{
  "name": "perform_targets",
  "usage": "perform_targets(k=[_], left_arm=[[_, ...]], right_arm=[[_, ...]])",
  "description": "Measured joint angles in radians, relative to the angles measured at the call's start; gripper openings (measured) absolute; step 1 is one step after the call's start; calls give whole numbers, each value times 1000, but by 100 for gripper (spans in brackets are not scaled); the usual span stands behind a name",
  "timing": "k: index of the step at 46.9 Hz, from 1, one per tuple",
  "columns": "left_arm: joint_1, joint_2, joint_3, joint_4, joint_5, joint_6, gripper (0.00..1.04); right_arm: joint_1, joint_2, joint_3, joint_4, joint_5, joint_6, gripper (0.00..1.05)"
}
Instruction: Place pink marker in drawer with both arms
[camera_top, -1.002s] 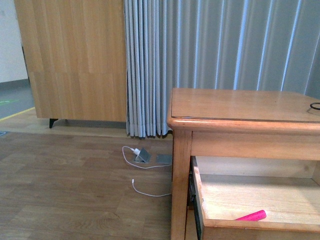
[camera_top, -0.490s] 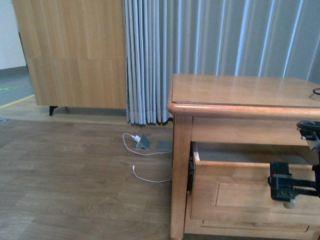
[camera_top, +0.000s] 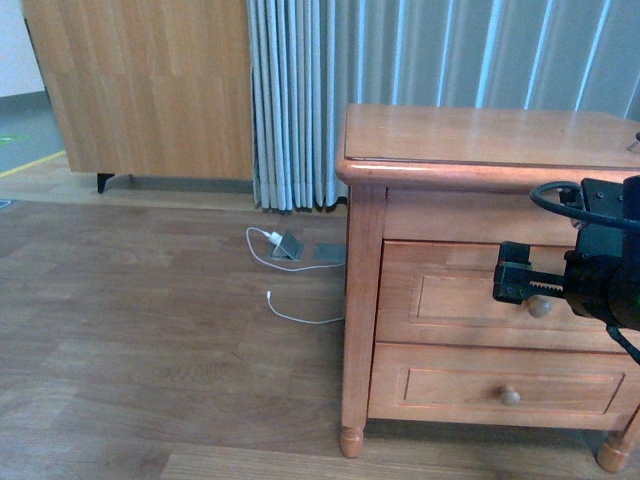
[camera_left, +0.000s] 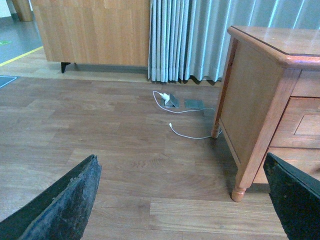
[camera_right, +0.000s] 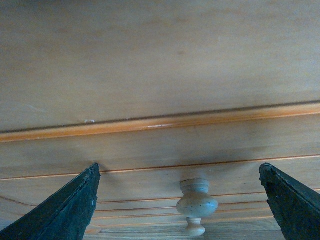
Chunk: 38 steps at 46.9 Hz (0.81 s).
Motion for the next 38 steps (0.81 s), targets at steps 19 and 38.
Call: perform_targets(k=[19, 38], left_arm=[[0, 0, 0, 0, 0, 0, 99], [0, 0, 0, 0, 0, 0, 99]], right_arm=[[-6, 14, 10, 8, -5, -46, 96], [-40, -469, -354, -126, -151, -2, 96]])
